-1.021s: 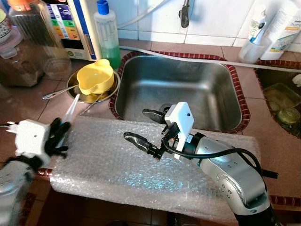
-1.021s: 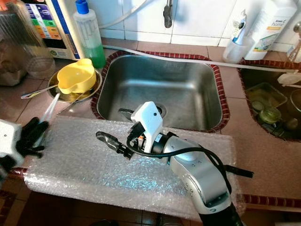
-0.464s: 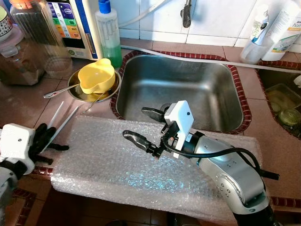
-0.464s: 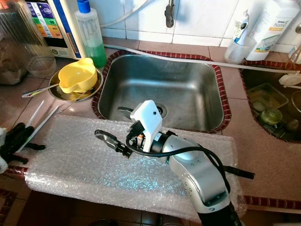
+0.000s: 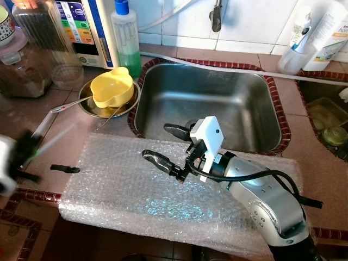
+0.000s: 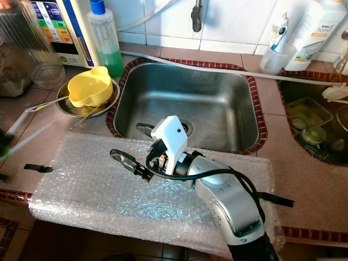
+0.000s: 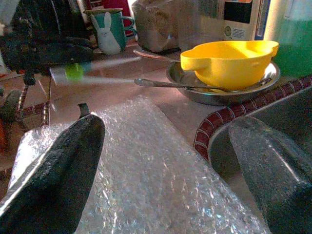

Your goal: Kitchen organization

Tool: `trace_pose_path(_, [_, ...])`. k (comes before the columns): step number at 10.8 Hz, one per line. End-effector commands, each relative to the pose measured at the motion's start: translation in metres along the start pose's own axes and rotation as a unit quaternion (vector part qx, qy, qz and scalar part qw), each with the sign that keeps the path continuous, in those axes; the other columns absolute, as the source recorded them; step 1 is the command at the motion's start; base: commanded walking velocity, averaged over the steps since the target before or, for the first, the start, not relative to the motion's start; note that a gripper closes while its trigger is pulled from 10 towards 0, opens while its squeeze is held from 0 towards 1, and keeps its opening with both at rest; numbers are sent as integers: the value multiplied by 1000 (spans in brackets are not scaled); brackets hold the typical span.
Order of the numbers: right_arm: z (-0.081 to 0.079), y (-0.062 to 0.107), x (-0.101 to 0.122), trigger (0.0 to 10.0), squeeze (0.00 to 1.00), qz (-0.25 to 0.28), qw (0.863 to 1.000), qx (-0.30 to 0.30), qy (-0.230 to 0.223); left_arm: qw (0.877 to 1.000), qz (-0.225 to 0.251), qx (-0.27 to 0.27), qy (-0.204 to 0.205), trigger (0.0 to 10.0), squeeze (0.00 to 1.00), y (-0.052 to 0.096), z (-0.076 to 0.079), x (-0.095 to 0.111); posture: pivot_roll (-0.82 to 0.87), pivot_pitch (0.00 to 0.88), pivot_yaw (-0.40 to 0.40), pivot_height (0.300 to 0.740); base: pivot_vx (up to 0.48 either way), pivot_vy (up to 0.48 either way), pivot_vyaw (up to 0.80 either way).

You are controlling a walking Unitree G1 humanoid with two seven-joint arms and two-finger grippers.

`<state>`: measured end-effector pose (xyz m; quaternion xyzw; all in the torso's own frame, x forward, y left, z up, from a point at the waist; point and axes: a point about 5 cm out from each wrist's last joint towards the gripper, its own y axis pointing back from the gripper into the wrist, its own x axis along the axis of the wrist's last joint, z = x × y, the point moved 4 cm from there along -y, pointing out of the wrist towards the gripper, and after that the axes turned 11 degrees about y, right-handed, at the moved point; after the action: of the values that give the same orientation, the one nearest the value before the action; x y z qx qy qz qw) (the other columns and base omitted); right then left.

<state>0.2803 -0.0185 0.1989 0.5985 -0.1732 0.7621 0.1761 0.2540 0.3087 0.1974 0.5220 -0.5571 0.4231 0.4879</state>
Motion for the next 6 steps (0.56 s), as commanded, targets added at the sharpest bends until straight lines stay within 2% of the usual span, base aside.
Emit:
trace_pose_path(1, [1,-2,1,10000,0,4,1000,6,7,999,-14,-34,3,10000,0,3,6,6,13,202,-5,740,0,0,0])
trace_pose_path(4, [3,-4,1,10000,0,6,1000,5,11,995,-36,-88,3,10000,0,4,16,13,17,198,-3,740,0,0,0])
trace_pose_path(5, [4,-4,1,10000,0,5,1000,2,11,995,-36,-88,-3,10000,0,3,15,14,13,197,0,740,0,0,0])
trace_pose_path(6, [5,-4,1,10000,0,6,1000,-3,13,997,-39,-63,-26,10000,0,-1,7,14,10,194,5,740,0,0,0])
